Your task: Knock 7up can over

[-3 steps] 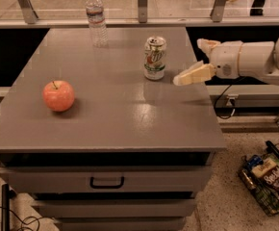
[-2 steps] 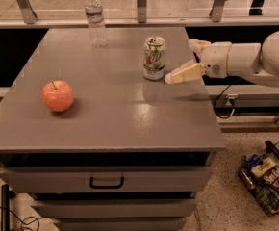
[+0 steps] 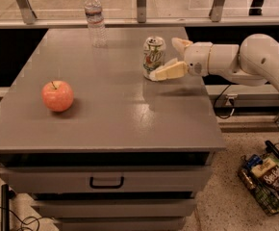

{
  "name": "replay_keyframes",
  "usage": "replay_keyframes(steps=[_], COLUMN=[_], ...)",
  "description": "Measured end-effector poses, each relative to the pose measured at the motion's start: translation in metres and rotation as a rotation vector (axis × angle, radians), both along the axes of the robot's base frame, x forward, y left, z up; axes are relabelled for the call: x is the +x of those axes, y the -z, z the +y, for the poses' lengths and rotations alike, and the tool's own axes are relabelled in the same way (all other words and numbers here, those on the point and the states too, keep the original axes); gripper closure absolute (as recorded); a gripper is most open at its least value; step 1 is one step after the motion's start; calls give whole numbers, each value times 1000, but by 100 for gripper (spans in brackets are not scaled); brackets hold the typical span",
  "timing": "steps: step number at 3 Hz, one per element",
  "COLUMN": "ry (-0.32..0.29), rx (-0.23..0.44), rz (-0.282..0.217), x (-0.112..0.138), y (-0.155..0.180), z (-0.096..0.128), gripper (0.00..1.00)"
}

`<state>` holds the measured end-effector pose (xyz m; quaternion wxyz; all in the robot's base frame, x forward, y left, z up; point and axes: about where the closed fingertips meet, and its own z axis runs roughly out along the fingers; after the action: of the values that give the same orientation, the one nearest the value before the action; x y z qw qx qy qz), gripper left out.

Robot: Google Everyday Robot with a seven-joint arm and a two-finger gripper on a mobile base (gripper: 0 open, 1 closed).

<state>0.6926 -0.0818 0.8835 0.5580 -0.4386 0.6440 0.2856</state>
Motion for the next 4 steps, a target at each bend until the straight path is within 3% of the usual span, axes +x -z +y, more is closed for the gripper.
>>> replay_keyframes(steps=[1, 2, 3, 4], ry=[-21, -28, -42, -33], rx=[32, 60, 89, 107], rz=[6, 18, 29, 7], x=[6, 9, 9, 9], y=[5, 8, 10, 0], z=[20, 34, 45, 46], gripper=[0, 14, 38, 62])
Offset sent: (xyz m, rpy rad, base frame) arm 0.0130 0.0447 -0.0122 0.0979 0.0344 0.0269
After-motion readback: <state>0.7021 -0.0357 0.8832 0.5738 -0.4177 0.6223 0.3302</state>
